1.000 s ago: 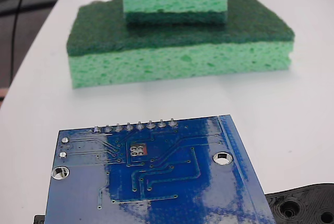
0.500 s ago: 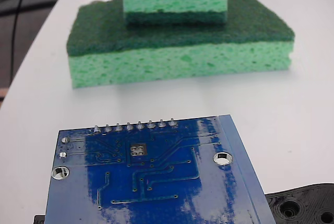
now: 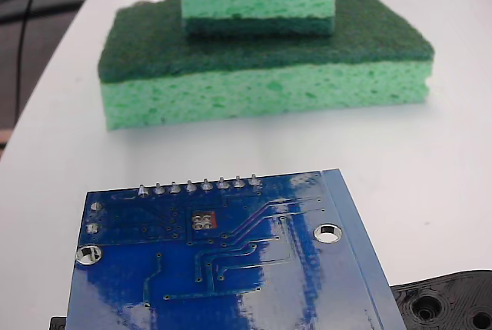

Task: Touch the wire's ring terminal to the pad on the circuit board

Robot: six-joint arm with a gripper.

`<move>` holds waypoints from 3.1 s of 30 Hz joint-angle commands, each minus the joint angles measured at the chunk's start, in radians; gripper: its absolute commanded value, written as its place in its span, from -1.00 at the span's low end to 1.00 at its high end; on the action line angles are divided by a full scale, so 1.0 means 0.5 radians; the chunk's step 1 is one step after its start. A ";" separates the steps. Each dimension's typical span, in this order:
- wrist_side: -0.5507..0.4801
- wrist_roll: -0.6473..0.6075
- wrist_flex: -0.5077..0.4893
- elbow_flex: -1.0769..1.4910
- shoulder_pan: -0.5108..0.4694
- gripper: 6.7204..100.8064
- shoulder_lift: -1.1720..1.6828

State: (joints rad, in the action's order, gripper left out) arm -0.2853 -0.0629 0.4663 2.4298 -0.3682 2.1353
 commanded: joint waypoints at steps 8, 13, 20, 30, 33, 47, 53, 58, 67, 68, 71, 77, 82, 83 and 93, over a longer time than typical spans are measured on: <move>-0.098 0.006 -0.132 0.006 -0.046 0.99 -0.147; -0.110 0.000 -0.175 0.000 -0.046 0.99 -0.224; -0.163 -0.003 -0.236 -0.037 -0.083 0.99 -0.359; -0.187 -0.012 -0.255 -0.074 -0.107 0.99 -0.445; -0.193 -0.015 -0.261 -0.083 -0.110 0.99 -0.463; -0.202 -0.028 -0.255 -0.074 -0.129 0.99 -0.454; -0.209 -0.028 -0.264 -0.058 -0.129 0.99 -0.451; -0.209 -0.028 -0.273 -0.055 -0.129 0.99 -0.457; -0.215 -0.025 -0.276 -0.055 -0.132 0.99 -0.463; -0.218 -0.025 -0.276 -0.055 -0.132 0.99 -0.463; -0.221 -0.021 -0.276 -0.055 -0.135 0.99 -0.460; -0.227 -0.021 -0.279 -0.055 -0.135 0.99 -0.457; -0.218 -0.018 -0.202 -0.040 -0.114 0.99 -0.316; -0.202 -0.012 -0.172 -0.037 -0.101 0.99 -0.261; -0.061 0.025 0.037 0.083 0.055 0.99 0.181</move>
State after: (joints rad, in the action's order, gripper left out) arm -0.3175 -0.0506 0.4863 2.4728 -0.3421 2.2212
